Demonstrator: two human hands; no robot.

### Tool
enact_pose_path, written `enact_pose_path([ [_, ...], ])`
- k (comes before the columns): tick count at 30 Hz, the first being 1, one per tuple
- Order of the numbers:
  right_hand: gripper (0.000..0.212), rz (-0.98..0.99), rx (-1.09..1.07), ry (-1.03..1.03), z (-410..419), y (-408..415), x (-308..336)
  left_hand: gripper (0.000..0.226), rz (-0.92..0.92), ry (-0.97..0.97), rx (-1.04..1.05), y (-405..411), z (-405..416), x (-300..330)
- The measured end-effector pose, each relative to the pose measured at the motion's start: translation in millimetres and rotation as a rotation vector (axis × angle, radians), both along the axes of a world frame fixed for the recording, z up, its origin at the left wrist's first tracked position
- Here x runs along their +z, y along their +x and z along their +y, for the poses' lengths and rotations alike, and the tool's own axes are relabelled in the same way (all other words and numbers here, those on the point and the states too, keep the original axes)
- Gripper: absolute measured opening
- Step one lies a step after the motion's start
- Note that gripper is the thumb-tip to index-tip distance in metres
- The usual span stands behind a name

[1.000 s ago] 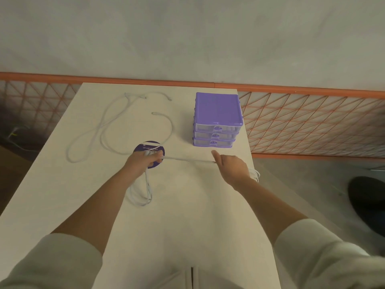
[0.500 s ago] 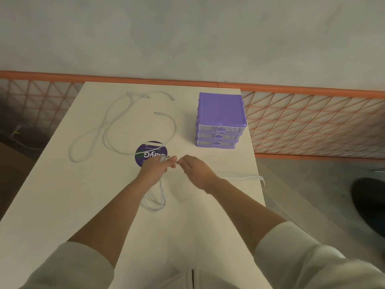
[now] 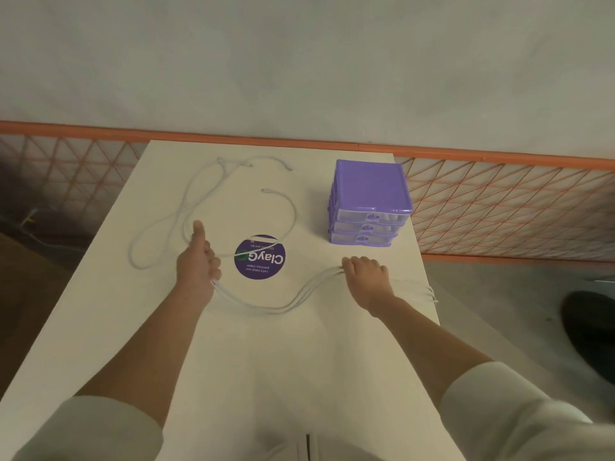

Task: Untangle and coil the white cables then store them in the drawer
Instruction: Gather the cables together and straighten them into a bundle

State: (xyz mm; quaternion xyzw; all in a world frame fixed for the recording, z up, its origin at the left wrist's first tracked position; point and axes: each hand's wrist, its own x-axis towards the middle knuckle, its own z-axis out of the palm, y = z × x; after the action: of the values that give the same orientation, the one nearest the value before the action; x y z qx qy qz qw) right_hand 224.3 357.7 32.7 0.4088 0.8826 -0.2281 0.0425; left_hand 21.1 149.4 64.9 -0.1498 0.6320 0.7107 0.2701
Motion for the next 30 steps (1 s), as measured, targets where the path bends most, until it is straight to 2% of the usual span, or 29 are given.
enact_pose_path([
  [3,0.028,-0.123,0.002,-0.092,-10.9,-8.8,-5.6,0.060,-0.112,0.189,0.042,-18.1,-16.0,8.7],
  [6,0.035,-0.200,0.125,-0.251,-36.5,-38.4,0.1,0.058,-0.206,0.360,0.073,-33.3,-27.3,14.9],
  [9,0.055,-0.076,0.179,-0.430,-82.1,-75.4,22.1,0.053,-0.251,0.493,0.072,-45.8,-34.3,18.3],
  [11,0.059,0.064,0.243,-0.563,-119.0,-100.3,38.0,0.050,-0.265,0.563,0.061,-51.6,-36.6,20.2],
  [12,0.058,0.105,0.299,-0.563,-136.0,-111.0,42.1,0.048,-0.270,0.591,0.060,-54.3,-37.9,21.2],
  [16,0.037,0.120,0.382,-0.382,-162.2,-134.8,43.8,0.037,-0.260,0.680,0.127,-64.5,-45.0,22.4],
  [21,0.065,0.055,0.204,-0.163,-135.2,-109.6,36.2,0.026,-0.263,0.716,0.250,-81.4,-60.3,13.1],
  [24,0.072,-0.019,0.120,-0.070,-115.6,-94.6,27.6,0.023,-0.259,0.716,0.294,-88.0,-64.4,7.6],
  [27,0.068,-0.058,0.061,0.024,-94.2,-79.8,21.6,0.023,-0.255,0.705,0.325,-96.1,-67.6,4.3],
  [30,0.057,-0.108,0.007,0.018,-75.6,-67.7,17.3,0.023,-0.254,0.678,0.345,-101.3,-72.5,-0.9],
])
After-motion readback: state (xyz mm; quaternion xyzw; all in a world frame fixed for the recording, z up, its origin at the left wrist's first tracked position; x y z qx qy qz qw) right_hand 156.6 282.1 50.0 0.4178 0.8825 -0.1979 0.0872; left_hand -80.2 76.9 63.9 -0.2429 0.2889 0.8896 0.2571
